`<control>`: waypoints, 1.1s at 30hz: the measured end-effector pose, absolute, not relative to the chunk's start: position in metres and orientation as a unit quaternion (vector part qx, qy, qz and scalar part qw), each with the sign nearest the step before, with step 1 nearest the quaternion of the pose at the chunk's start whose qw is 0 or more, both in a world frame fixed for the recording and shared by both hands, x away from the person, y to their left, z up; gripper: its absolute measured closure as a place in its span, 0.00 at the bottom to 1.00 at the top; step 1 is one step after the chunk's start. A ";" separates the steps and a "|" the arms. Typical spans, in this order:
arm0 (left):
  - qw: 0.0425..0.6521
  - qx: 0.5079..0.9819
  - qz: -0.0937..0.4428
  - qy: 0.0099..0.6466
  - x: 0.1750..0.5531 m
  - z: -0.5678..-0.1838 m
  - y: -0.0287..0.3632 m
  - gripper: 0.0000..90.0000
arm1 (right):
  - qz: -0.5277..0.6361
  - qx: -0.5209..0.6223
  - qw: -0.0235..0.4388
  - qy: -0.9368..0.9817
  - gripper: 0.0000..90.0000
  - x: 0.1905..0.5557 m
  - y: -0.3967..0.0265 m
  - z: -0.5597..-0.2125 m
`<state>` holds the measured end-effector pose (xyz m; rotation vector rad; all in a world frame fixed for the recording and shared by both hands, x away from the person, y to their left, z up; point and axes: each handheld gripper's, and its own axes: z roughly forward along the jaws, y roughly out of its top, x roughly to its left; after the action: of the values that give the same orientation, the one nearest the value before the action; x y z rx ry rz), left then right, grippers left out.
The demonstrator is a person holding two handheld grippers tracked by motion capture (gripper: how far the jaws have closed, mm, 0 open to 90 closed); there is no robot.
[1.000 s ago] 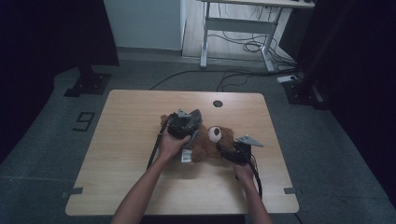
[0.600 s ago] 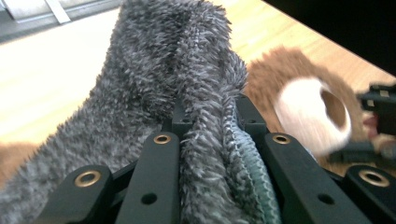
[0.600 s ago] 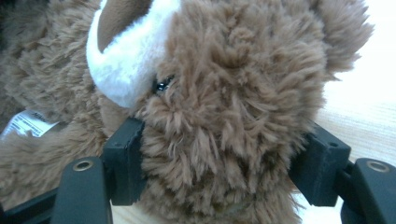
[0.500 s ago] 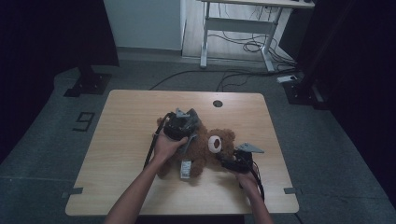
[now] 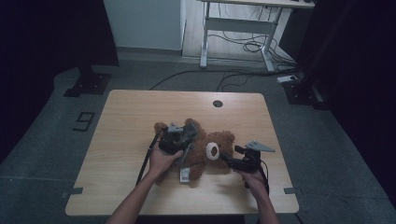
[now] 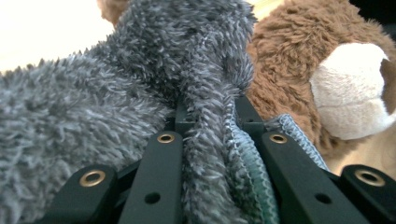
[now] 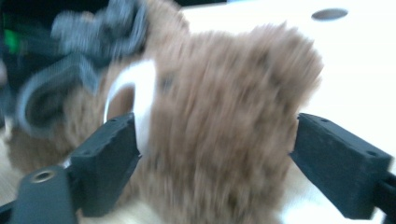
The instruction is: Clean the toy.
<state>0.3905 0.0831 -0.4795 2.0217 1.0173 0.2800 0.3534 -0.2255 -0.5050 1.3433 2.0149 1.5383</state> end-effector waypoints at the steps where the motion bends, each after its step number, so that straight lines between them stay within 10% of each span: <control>1: 0.420 0.805 0.115 0.402 0.386 -0.481 0.084 0.85 | 0.534 0.466 0.139 0.692 0.13 0.354 -0.226 -0.500; 8: 0.443 0.795 0.116 0.398 0.364 -0.487 0.090 0.85 | 0.508 0.468 0.134 0.710 0.00 0.374 -0.204 -0.491; 23: 0.477 0.784 0.121 0.378 0.323 -0.477 0.102 0.84 | 0.500 0.449 0.115 0.731 0.11 0.357 -0.185 -0.520; 33: 0.441 0.769 0.113 0.449 0.380 -0.442 0.122 0.83 | 0.506 0.435 0.126 0.735 0.14 0.350 -0.187 -0.520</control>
<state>0.3797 0.1217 -0.4419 1.9082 1.1143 0.2797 0.3496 -0.1873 -0.5205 1.2659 2.1393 1.4724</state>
